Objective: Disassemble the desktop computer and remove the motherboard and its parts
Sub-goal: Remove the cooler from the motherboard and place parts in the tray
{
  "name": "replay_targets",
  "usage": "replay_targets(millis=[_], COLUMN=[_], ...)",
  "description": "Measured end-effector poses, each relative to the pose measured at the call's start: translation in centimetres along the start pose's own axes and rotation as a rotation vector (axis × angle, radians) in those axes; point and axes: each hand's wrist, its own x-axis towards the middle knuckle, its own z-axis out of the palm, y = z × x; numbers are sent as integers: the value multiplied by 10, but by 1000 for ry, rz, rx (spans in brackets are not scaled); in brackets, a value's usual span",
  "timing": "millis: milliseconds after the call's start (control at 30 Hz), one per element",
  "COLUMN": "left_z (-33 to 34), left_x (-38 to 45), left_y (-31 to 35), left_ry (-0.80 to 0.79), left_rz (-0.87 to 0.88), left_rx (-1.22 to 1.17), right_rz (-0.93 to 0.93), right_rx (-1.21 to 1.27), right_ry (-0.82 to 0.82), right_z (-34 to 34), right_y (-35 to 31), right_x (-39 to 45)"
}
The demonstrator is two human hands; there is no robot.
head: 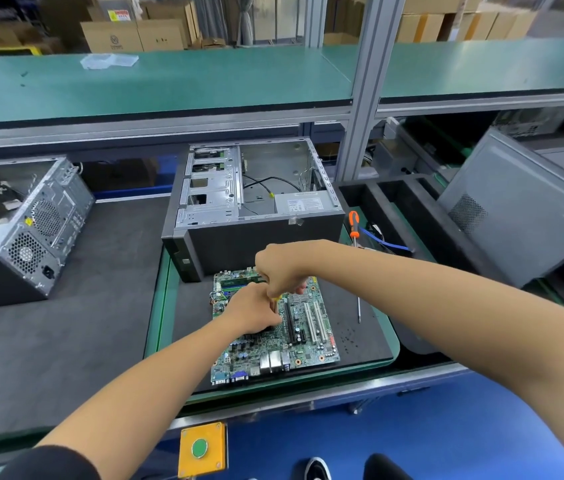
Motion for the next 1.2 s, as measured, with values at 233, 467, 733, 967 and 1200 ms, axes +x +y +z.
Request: replay_targets(millis=[233, 467, 733, 967, 1200], left_z=[1, -4, -28, -23, -20], left_x=[2, 0, -10, -13, -8], left_y=[0, -14, -28, -24, -18], left_ry=[10, -63, -160, -113, -63], left_rz=[5, 96, 202, 215, 184], left_rx=[-27, -310, -593, -701, -688], right_rz=[75, 50, -206, -69, 306], right_rx=[149, -30, -387, 52, 249], right_ry=[-71, -65, -123, -39, -44], right_z=[-4, 2, -5, -1, -8], right_y=[-3, -14, -10, -13, -6], right_x=[1, 8, 0, 0, -4])
